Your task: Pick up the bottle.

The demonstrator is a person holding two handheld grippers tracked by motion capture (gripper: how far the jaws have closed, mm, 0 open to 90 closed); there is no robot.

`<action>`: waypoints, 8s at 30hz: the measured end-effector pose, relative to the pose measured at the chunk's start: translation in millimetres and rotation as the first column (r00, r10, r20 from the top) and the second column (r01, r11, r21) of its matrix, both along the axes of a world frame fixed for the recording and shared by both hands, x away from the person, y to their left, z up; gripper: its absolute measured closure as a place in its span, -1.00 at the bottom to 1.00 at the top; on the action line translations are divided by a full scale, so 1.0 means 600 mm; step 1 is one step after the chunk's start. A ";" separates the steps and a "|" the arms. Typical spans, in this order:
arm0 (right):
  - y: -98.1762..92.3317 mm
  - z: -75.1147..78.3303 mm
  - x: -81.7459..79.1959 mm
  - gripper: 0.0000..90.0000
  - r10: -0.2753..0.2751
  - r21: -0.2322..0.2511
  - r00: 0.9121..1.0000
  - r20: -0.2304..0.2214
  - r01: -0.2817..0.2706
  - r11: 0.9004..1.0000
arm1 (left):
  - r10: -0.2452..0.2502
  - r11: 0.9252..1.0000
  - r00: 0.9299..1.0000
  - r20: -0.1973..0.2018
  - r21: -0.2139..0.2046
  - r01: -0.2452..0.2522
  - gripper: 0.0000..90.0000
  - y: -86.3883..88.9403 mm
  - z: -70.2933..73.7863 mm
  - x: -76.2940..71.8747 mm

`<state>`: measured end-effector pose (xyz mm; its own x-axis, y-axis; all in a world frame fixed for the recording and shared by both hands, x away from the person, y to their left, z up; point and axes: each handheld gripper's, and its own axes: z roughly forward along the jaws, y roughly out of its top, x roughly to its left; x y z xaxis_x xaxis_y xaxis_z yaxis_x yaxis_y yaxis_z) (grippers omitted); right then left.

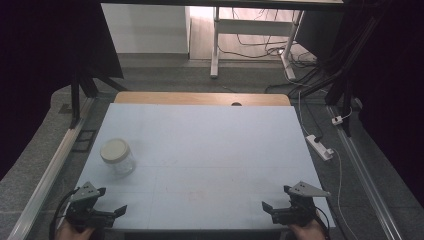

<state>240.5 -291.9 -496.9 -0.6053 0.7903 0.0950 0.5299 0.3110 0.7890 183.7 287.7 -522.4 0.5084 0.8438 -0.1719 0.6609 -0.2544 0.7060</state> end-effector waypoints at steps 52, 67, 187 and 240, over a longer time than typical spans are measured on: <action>0.010 -0.001 -0.002 -1.00 0.050 -0.045 0.999 0.003 -0.050 0.998 | 0.129 0.991 0.984 0.122 -0.046 -0.124 -1.00 0.048 -0.007 0.077; 0.011 -0.002 -0.001 -1.00 0.051 -0.050 0.999 -0.002 -0.051 0.997 | 0.098 0.995 0.983 0.153 -0.038 -0.093 -1.00 0.057 -0.006 0.125; 0.010 -0.002 0.001 -1.00 0.040 -0.050 0.999 -0.007 -0.040 0.998 | -0.169 0.985 0.956 0.238 0.061 0.159 -0.84 -0.108 0.074 0.223; 0.011 -0.002 0.000 -1.00 0.048 -0.052 0.999 -0.004 -0.048 0.998 | -0.452 0.889 0.864 0.221 0.026 0.458 -0.84 -0.316 0.102 0.251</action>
<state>240.4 -285.5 -498.4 -0.6422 0.7644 0.0568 0.5160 0.3763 0.7695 334.5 98.3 -461.1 0.8615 0.5067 -0.0333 0.3080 -0.4692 0.8277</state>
